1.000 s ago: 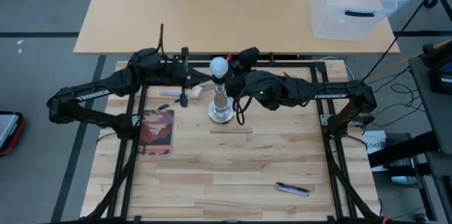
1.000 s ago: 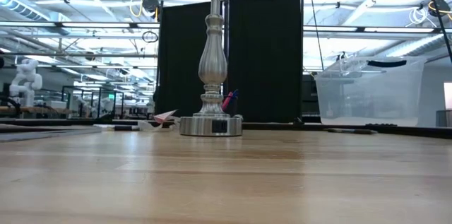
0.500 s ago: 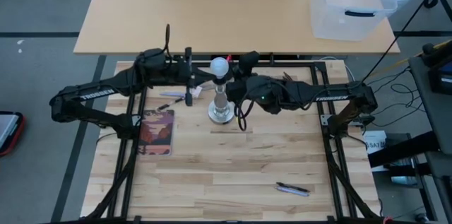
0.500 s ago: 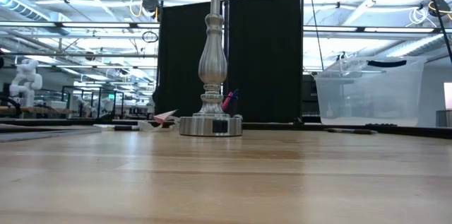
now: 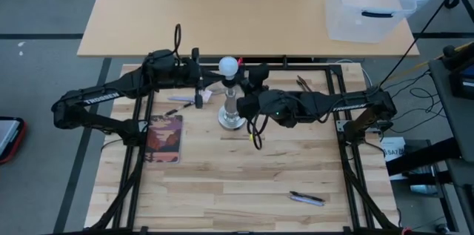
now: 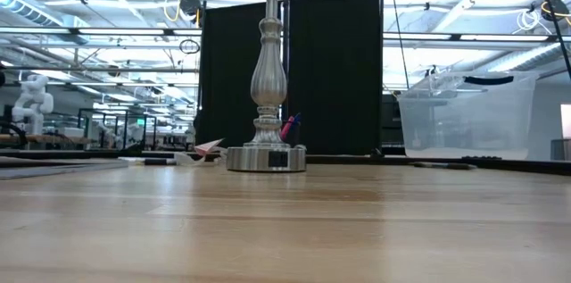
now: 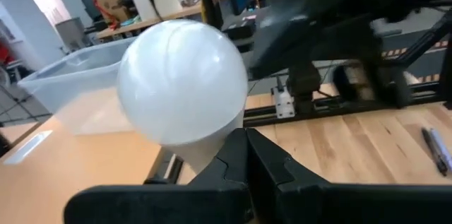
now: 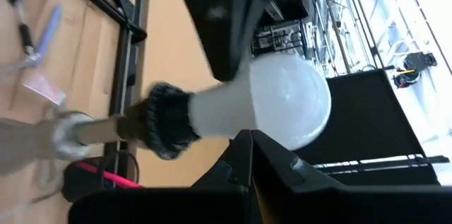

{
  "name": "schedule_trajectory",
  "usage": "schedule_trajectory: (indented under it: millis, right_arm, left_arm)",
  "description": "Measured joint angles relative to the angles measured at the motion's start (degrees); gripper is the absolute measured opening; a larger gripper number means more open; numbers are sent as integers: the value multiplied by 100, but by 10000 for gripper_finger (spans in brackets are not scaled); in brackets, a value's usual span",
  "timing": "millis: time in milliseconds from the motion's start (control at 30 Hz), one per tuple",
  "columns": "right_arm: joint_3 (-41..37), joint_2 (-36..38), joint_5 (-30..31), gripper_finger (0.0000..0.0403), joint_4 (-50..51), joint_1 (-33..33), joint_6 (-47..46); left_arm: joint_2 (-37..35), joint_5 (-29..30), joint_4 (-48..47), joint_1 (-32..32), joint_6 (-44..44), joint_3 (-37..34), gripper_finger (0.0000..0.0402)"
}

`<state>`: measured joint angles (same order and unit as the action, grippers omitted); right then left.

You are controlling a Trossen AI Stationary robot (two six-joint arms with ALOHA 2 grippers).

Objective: Screw lightbulb
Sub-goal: Insert the lightbulb into the desk lamp

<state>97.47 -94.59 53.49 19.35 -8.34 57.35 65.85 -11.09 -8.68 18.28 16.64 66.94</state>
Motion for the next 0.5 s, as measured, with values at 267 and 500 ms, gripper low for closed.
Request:
schedule_trajectory:
  millis: [267, 500]
  right_arm:
    - [0, 0, 16, 0, 80, -163, -218]
    - [0, 0, 59, 0, 77, -176, -224]
  left_arm:
    - [-120, 19, -76, 96, 0, 0, 0]
    - [-249, 346, -291, 93, -2, 0, 0]
